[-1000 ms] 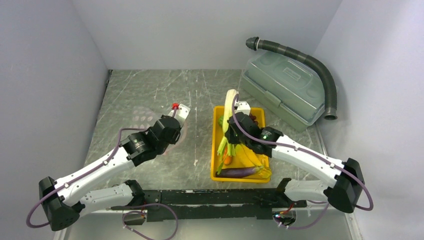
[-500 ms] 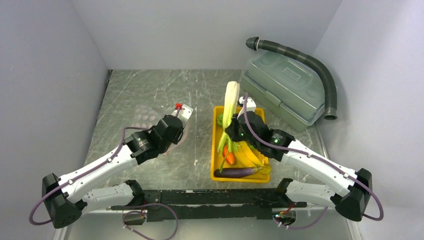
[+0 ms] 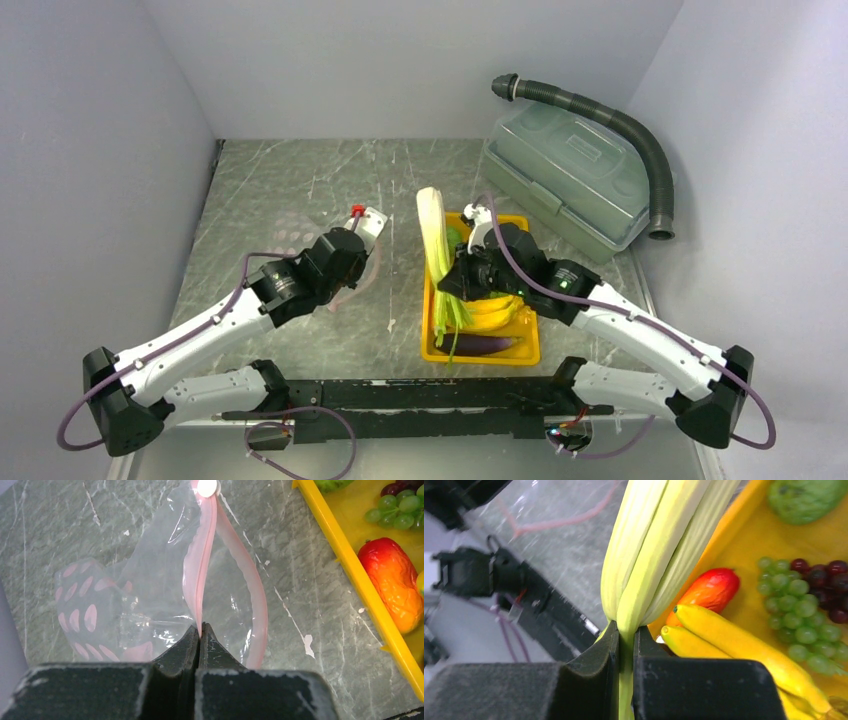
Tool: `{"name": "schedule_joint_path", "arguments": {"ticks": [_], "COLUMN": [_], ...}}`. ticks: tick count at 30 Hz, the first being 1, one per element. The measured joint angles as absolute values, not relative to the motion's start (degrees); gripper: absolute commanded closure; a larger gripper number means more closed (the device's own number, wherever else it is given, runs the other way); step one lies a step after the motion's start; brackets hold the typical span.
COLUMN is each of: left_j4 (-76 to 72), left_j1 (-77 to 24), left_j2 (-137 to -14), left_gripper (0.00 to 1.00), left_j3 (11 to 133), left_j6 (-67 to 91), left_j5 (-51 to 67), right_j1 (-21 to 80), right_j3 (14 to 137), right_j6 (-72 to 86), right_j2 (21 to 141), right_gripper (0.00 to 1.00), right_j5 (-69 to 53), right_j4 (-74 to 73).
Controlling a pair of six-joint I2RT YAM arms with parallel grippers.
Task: Place the food in the zip-top bag and seal the zipper
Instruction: Pick up the fake vegetable from the bin, then place the fake vegetable in the zipper food storage bag.
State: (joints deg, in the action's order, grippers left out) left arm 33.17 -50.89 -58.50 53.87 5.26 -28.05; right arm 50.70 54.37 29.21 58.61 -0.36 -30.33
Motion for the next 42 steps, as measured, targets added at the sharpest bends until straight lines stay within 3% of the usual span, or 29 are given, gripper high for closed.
{"name": "schedule_joint_path", "arguments": {"ticks": [14,42], "left_j4": [34.98,35.24], "left_j1": [-50.89,-50.81], "left_j2": [-59.86,-54.22], "left_gripper": [1.0,1.0], "left_j3": [55.11,55.42], "left_j6": [5.91,5.39], "left_j5": [-26.06,-13.54], "right_j1": [57.6,59.53], "right_j3": [58.72,69.38], "right_j6": [24.82,23.2], "right_j2": [56.88,75.24], "right_gripper": [1.0,1.0], "right_j5": [-18.26,-24.88], "right_j4": [-41.65,-44.64]}}
